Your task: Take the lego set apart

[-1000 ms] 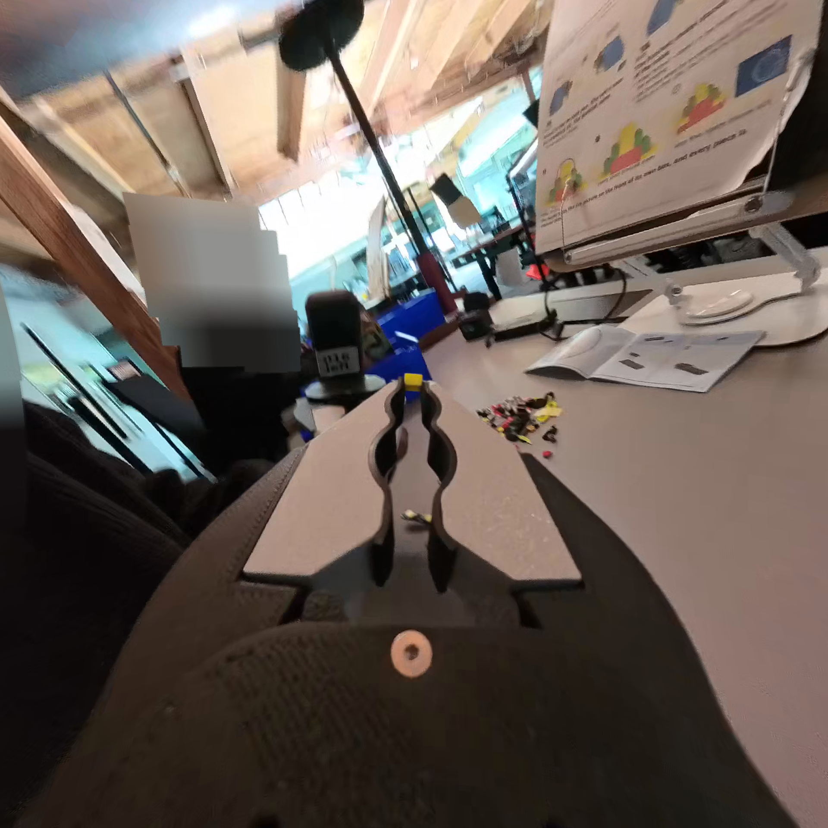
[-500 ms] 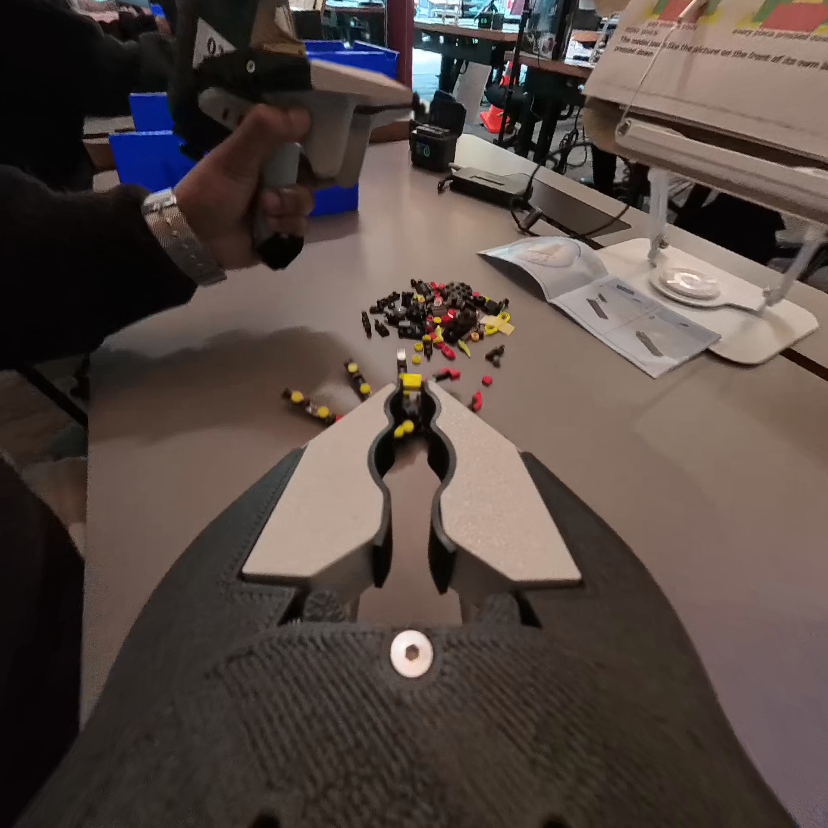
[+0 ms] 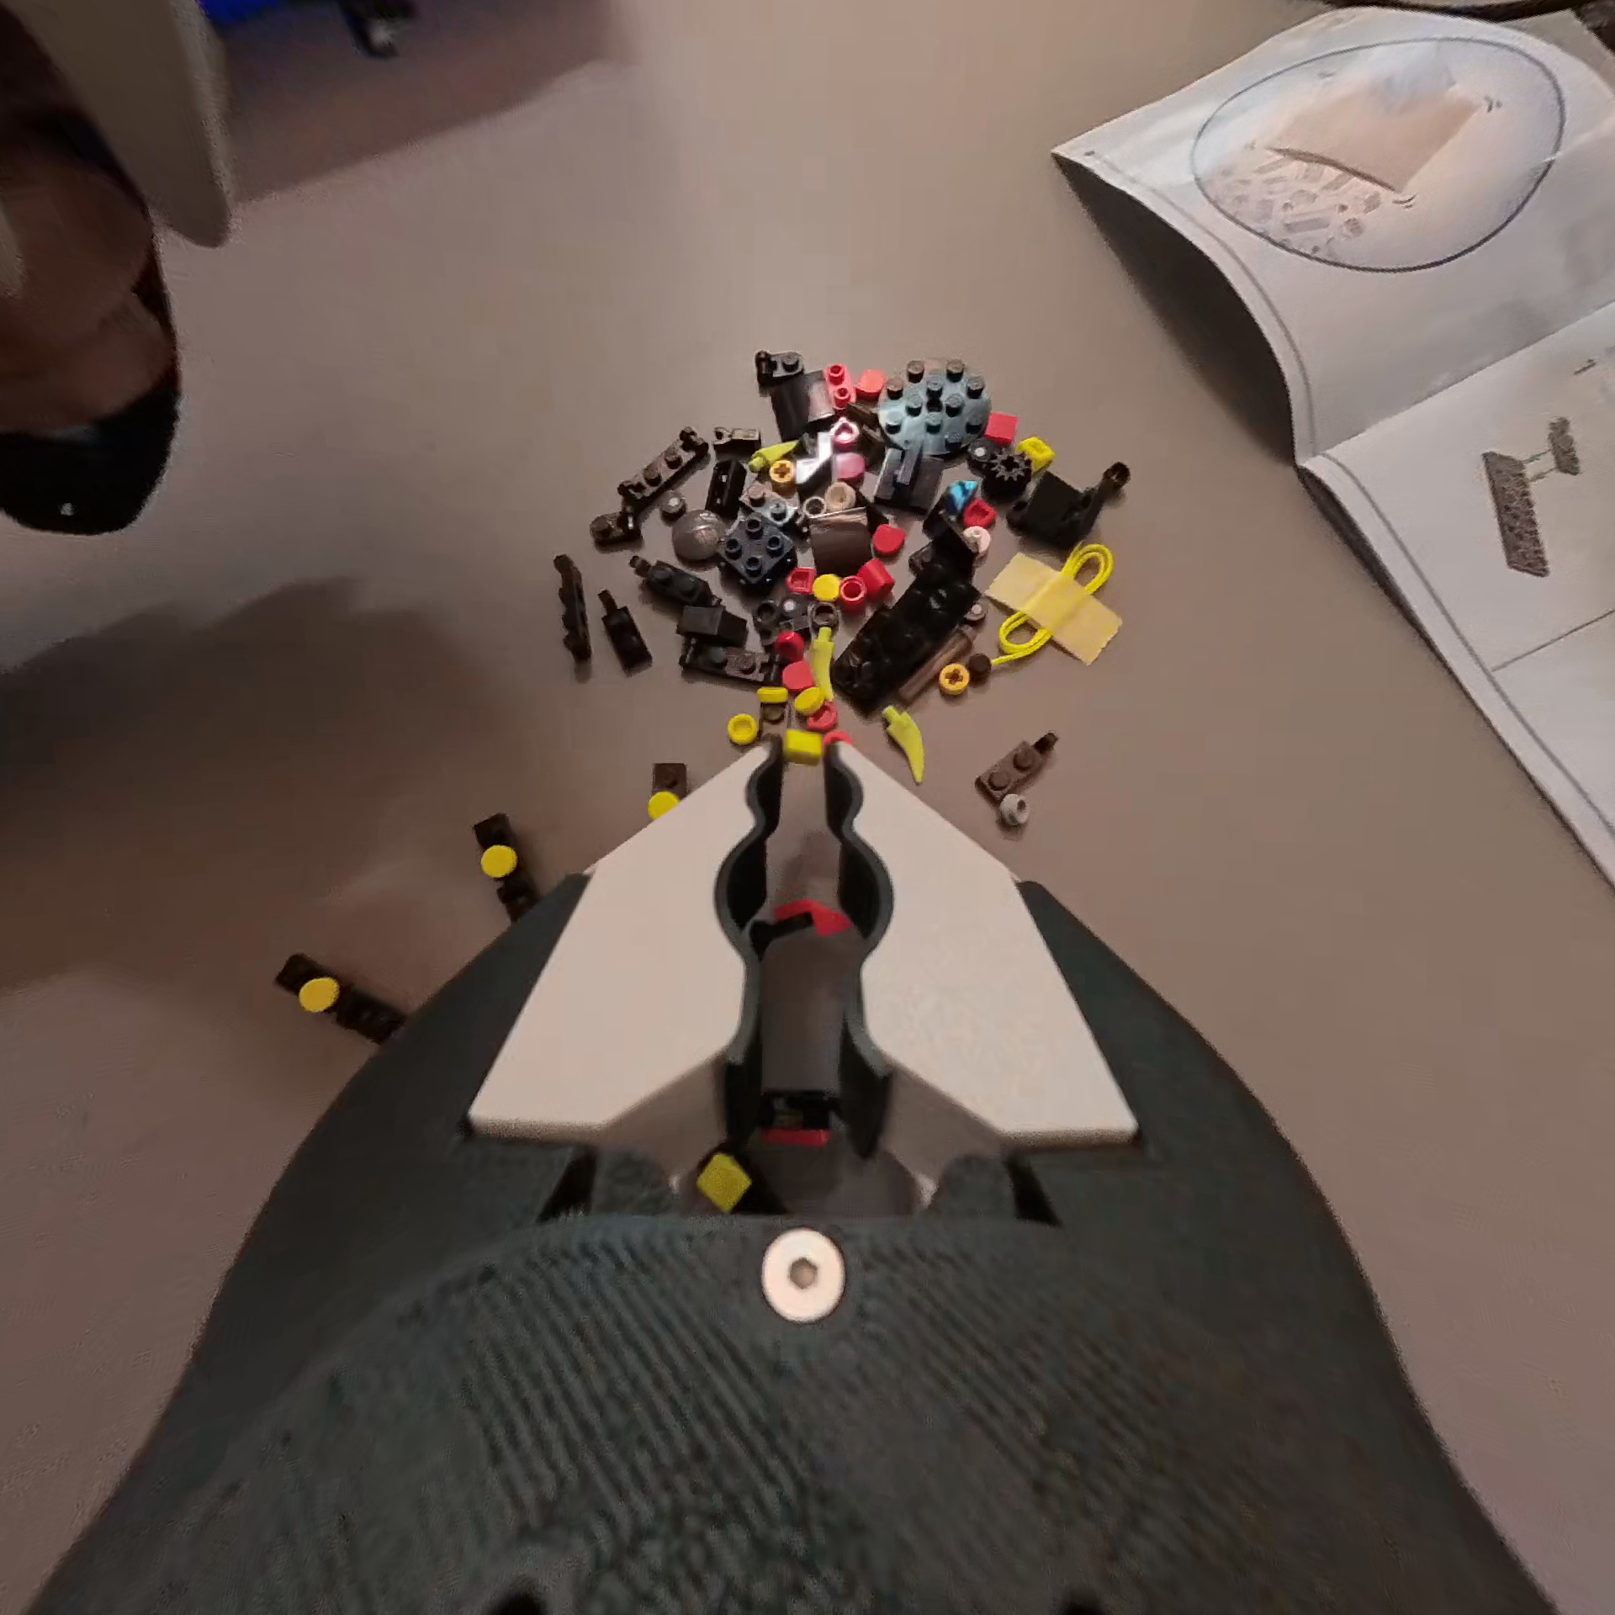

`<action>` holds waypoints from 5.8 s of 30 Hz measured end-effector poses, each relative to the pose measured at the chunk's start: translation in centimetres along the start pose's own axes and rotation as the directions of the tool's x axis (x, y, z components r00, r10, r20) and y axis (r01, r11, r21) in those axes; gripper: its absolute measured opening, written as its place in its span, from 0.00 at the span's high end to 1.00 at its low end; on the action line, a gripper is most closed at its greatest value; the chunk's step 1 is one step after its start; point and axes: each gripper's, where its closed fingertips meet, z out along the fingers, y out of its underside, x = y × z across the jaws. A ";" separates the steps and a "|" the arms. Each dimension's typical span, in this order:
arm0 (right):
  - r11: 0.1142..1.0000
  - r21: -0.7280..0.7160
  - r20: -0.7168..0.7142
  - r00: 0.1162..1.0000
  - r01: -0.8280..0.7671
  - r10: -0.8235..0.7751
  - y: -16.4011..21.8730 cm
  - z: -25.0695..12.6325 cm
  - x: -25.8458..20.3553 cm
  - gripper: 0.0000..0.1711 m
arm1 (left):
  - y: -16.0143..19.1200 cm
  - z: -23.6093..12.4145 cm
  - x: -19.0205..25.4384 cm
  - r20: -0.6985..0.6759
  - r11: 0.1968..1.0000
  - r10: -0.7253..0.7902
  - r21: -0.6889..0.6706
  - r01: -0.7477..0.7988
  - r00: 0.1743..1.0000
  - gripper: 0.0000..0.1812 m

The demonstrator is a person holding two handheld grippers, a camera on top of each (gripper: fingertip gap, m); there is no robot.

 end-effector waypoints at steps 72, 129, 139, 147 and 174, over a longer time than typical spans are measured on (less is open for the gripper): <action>0.629 0.584 0.551 0.820 -0.513 0.157 1.0 -16.3 -7.9 0.96 | 8.2 5.0 14.0 -0.560 0.918 -0.318 -0.383 0.102 0.765 0.98; 0.686 0.570 0.477 0.862 -0.452 0.171 1.5 -16.9 -7.2 0.96 | 8.8 5.7 14.1 -0.496 0.912 -0.268 -0.407 0.051 0.826 0.97; 0.739 0.555 0.389 0.905 -0.381 0.174 1.6 -17.3 -7.3 0.96 | 8.8 5.5 14.4 -0.482 0.907 -0.251 -0.419 0.030 0.839 0.97; 0.582 0.609 0.485 0.834 -0.538 0.263 0.9 -19.0 -6.0 0.99 | 10.0 5.6 14.8 -0.446 0.890 -0.158 -0.451 -0.068 0.881 1.00; 0.715 0.601 0.172 0.932 -0.357 0.320 3.6 -20.0 -1.0 0.97 | 9.3 6.7 10.8 -0.345 0.930 -0.239 -0.351 0.112 0.908 1.00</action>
